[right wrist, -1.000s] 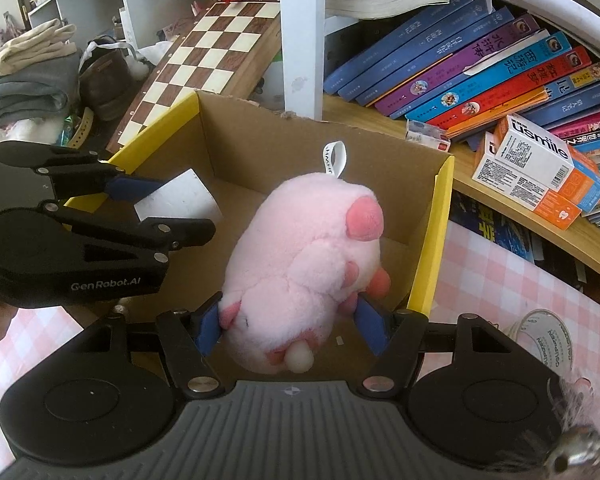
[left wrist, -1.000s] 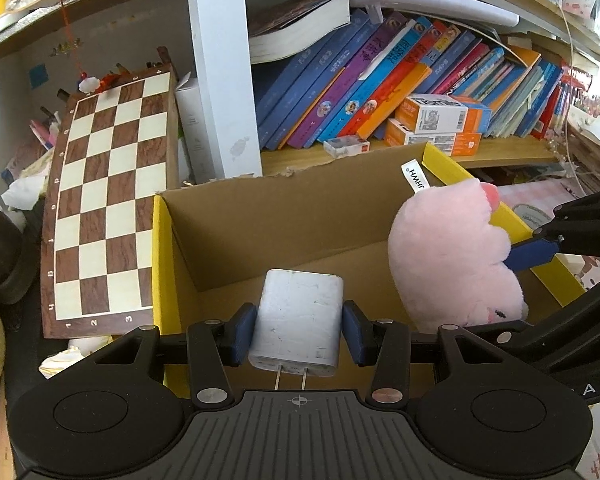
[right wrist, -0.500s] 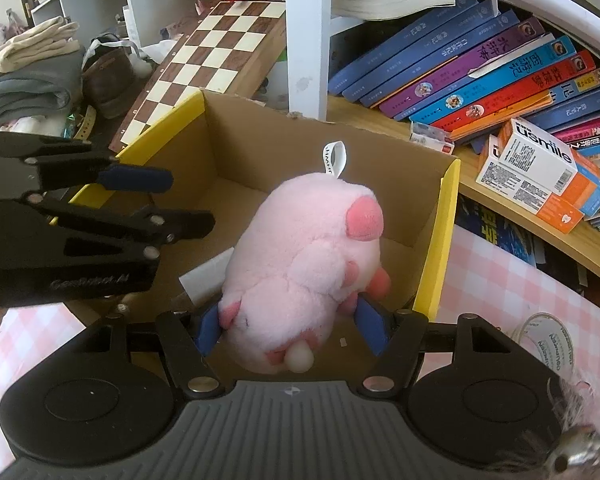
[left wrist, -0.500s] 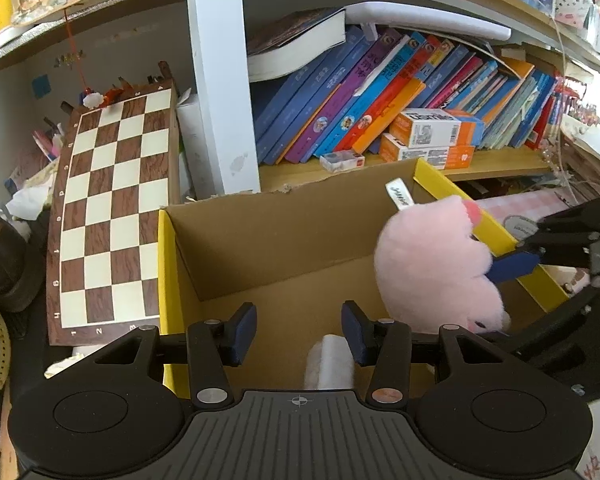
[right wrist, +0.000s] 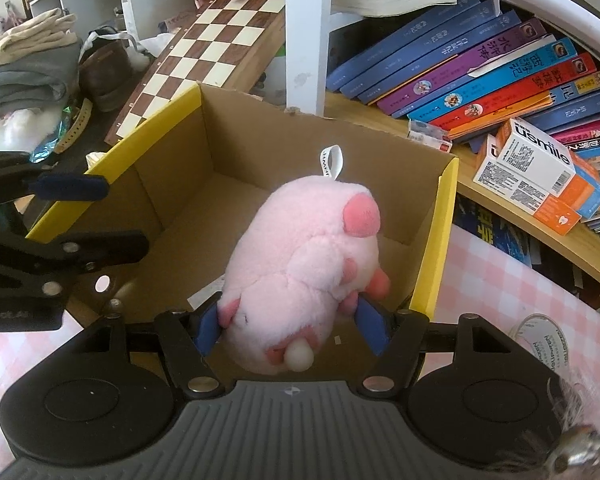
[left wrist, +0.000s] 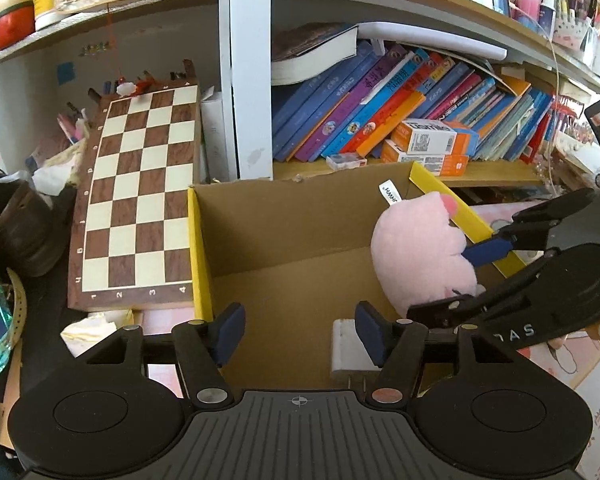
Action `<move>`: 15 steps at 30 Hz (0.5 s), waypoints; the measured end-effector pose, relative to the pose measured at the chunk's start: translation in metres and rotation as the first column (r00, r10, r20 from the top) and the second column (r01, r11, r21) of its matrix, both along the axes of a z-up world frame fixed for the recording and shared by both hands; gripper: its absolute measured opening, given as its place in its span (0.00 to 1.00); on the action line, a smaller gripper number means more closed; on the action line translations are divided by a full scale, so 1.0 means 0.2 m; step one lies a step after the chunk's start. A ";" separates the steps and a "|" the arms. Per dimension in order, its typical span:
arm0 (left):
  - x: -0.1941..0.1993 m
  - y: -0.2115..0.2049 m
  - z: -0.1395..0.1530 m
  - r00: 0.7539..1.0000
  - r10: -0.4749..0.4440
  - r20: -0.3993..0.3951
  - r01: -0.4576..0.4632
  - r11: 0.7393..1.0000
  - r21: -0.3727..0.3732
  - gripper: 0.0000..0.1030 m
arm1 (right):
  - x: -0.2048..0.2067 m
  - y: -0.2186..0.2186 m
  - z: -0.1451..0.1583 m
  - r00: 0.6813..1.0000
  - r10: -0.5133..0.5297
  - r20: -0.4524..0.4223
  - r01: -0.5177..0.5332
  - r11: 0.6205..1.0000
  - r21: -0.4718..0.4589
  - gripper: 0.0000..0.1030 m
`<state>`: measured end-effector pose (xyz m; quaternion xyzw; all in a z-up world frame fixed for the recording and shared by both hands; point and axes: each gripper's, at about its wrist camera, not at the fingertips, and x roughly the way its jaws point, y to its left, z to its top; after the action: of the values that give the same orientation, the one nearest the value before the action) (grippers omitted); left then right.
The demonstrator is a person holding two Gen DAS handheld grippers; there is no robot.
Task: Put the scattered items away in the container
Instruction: 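Lower the pink pig into the box and open the right gripper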
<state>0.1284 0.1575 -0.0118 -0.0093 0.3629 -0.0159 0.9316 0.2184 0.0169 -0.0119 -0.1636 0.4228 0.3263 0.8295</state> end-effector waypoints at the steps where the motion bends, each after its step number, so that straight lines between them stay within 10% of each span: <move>1: 0.00 0.00 0.00 1.000 0.000 -0.001 0.000 1.000 -0.001 0.60 | 0.00 0.00 0.00 1.000 0.000 0.000 0.000 1.000 -0.002 0.65; 15: 0.01 -0.03 0.01 1.000 -0.026 -0.002 0.026 1.000 0.001 0.61 | 0.00 0.01 0.00 1.000 0.011 0.014 -0.011 1.000 -0.017 0.66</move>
<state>0.1300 0.1513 -0.0099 -0.0042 0.3640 -0.0280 0.9310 0.2194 0.0188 -0.0126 -0.1753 0.4186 0.3259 0.8293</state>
